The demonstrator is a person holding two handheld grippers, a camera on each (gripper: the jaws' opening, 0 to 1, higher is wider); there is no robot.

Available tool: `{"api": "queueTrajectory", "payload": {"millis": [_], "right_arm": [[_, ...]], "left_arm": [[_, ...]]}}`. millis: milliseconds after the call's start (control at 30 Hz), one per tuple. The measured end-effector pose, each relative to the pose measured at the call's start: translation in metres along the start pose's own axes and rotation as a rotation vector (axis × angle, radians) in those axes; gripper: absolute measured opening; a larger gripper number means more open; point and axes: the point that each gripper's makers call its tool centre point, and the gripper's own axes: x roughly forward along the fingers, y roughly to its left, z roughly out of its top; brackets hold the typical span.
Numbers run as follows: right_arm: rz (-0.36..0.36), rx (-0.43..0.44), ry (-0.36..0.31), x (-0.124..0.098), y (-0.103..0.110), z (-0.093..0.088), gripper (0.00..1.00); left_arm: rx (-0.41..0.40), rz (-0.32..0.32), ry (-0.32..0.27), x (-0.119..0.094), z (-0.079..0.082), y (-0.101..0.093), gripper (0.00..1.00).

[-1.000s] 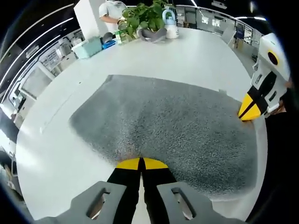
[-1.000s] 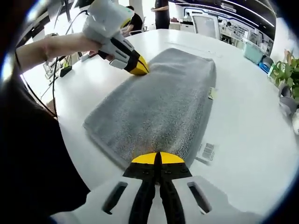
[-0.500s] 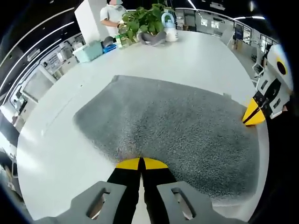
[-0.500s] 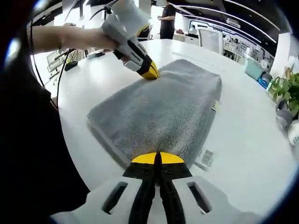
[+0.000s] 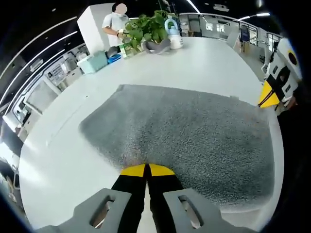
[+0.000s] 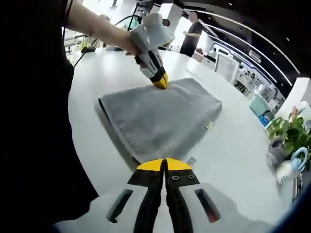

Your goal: Fold the towel on the table until its edges align and the towel forms a compact rectangular stack.

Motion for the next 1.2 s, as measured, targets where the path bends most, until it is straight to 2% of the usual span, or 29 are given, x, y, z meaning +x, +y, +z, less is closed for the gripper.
{"api": "queueTrajectory", "payload": {"millis": [67, 133, 200, 300, 400, 467, 500, 567, 600, 667, 700, 867, 933, 967, 1000, 1067, 1100, 1167, 1200], "right_arm": [[-0.001, -0.023, 0.016, -0.006, 0.002, -0.009, 0.02], [0.003, -0.115, 0.054, -0.010, 0.008, -0.022, 0.13], [0.049, -0.147, 0.071, -0.011, 0.019, -0.026, 0.18], [0.065, -0.342, 0.106, -0.007, 0.023, -0.022, 0.18], [0.050, -0.451, 0.106, 0.000, 0.017, -0.015, 0.21], [0.070, -0.505, 0.119, 0.006, 0.013, -0.013, 0.20], [0.075, -0.501, 0.114, 0.007, 0.010, -0.009, 0.20], [0.093, -0.550, 0.091, 0.012, 0.009, -0.002, 0.19], [0.123, -0.606, 0.089, 0.014, 0.011, -0.001, 0.19], [0.138, -0.716, 0.086, 0.018, 0.010, 0.000, 0.18], [0.139, -0.743, 0.090, 0.018, 0.010, -0.001, 0.18], [0.139, -0.735, 0.059, 0.019, 0.010, 0.003, 0.23], [0.137, -0.737, 0.052, 0.019, 0.010, 0.002, 0.24], [0.130, -0.744, 0.048, 0.019, 0.010, 0.002, 0.24], [0.131, -0.745, 0.045, 0.020, 0.010, 0.002, 0.24], [0.133, -0.758, 0.042, 0.021, 0.011, 0.002, 0.23], [0.133, -0.763, 0.041, 0.022, 0.011, 0.002, 0.23], [0.132, -0.770, 0.030, 0.023, 0.012, 0.004, 0.24], [0.129, -0.784, 0.025, 0.025, 0.012, 0.005, 0.24]], "left_arm": [[0.015, 0.011, -0.009, 0.000, 0.000, -0.001, 0.01], [0.037, 0.023, -0.013, 0.000, 0.001, -0.002, 0.01], [0.039, 0.027, -0.016, 0.001, 0.001, -0.001, 0.01], [0.030, 0.027, -0.023, 0.000, 0.002, -0.001, 0.01], [0.026, 0.031, -0.030, 0.000, 0.002, 0.000, 0.01], [0.013, 0.032, -0.041, 0.000, 0.001, 0.000, 0.01], [0.014, 0.031, -0.047, -0.001, 0.001, 0.000, 0.01], [0.017, 0.031, -0.050, -0.001, 0.001, 0.000, 0.01], [0.025, 0.033, -0.047, 0.000, 0.001, 0.000, 0.01], [0.043, 0.035, -0.041, 0.000, 0.002, -0.001, 0.01], [0.055, 0.032, -0.036, 0.000, 0.002, -0.001, 0.01], [0.089, 0.016, -0.026, -0.006, 0.003, 0.001, 0.02], [0.036, 0.010, -0.021, -0.011, 0.003, 0.000, 0.04], [-0.004, -0.007, -0.048, -0.016, 0.009, -0.004, 0.05], [-0.046, -0.025, -0.082, -0.020, 0.016, -0.009, 0.06], [-0.058, -0.060, -0.126, -0.026, 0.028, -0.020, 0.06], [-0.018, -0.116, -0.167, -0.031, 0.037, -0.036, 0.06], [0.027, -0.147, -0.173, -0.035, 0.042, -0.052, 0.06], [0.068, -0.195, -0.200, -0.038, 0.047, -0.068, 0.06]]}}
